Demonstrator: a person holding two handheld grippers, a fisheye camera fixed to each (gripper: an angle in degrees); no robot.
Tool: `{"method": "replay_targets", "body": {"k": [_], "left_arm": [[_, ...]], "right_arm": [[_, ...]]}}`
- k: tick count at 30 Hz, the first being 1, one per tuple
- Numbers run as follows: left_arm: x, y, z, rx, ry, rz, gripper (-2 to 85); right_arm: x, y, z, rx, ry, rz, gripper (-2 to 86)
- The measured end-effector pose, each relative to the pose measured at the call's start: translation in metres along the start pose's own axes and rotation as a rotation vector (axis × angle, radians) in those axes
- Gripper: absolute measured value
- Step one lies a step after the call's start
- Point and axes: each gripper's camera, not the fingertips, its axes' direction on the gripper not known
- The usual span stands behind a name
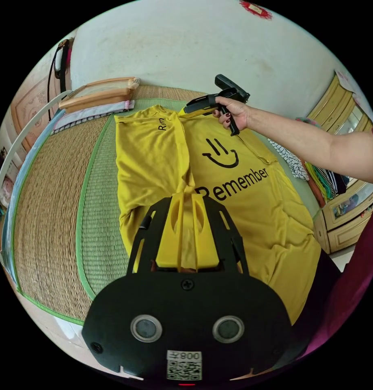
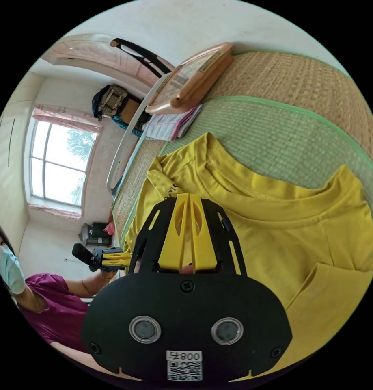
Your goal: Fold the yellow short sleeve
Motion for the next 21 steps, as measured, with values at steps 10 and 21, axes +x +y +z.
{"method": "replay_targets", "body": {"k": [10,21], "left_arm": [[-0.081,0.025,-0.024,0.162,-0.082,-0.212,7.4],[-0.157,0.038,0.008,0.073,-0.036,-0.274,6.0]], "right_arm": [[-0.162,-0.036,0.071,-0.025,0.282,-0.417,5.4],[-0.239,-0.072,0.172,-0.167,0.554,-0.634,4.7]]}}
